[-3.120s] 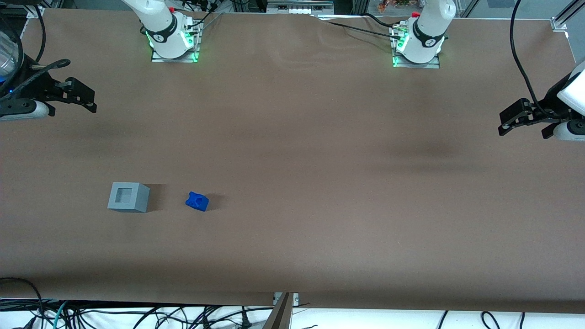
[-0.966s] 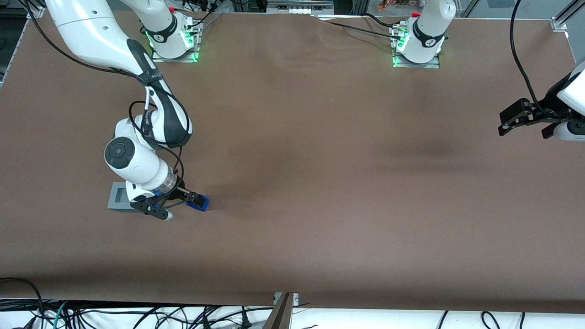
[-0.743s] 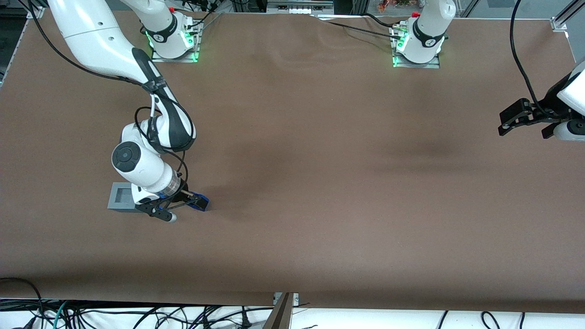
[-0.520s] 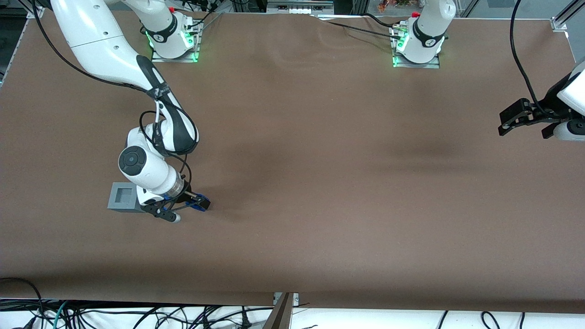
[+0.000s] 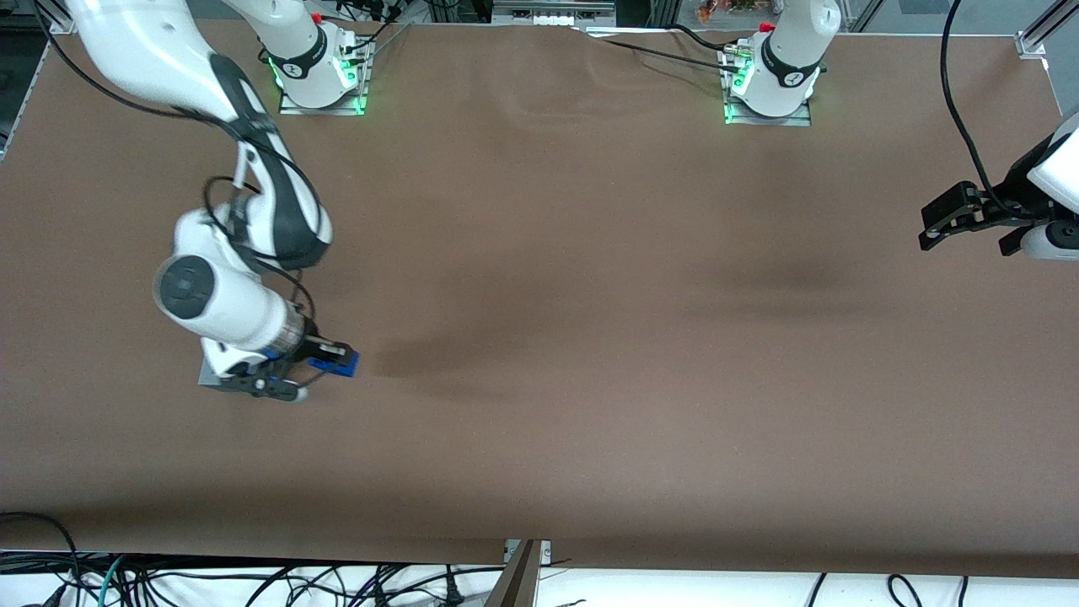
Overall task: Insert blue part into gray base with right arm
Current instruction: 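Lift the blue block and carry it over the gray base's hole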
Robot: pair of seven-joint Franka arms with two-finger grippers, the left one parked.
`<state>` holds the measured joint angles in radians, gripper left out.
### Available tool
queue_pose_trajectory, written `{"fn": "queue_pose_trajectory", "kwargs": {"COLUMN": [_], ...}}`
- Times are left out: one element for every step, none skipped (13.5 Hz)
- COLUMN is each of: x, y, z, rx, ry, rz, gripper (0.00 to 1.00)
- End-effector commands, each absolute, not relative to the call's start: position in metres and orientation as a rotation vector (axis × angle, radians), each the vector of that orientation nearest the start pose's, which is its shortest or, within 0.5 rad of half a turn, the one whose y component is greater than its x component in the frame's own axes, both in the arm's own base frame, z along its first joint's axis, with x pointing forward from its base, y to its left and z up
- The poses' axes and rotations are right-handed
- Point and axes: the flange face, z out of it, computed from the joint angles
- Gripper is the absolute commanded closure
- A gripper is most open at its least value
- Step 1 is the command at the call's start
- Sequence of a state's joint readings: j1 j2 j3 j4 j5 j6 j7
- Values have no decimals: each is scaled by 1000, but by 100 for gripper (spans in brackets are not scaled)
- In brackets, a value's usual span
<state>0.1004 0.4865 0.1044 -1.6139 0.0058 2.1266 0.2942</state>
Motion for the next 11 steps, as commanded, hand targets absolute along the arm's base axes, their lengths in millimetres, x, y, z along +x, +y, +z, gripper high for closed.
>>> {"fn": "queue_pose_trajectory", "kwargs": {"x": [665, 668, 670, 671, 673, 675, 675, 677, 679, 679, 679], "y": [69, 46, 32, 12, 0, -7, -14, -25, -29, -36, -39], "z": [381, 381, 376, 372, 365, 358, 350, 341, 334, 326, 324], "rx": [-3086, -3094, -3098, -3102, -3101, -3099, -3100, -3102, -3101, -3105, -3109], "ry": [-115, -189, -248, -291, -324, -356, -350, -350, -362, -335, -286], "rz": [-30, -46, -46, -47, -55, -72, -63, -70, -78, -66, -65], "gripper": [97, 97, 96, 96, 96, 96, 96, 96, 96, 96, 96]}}
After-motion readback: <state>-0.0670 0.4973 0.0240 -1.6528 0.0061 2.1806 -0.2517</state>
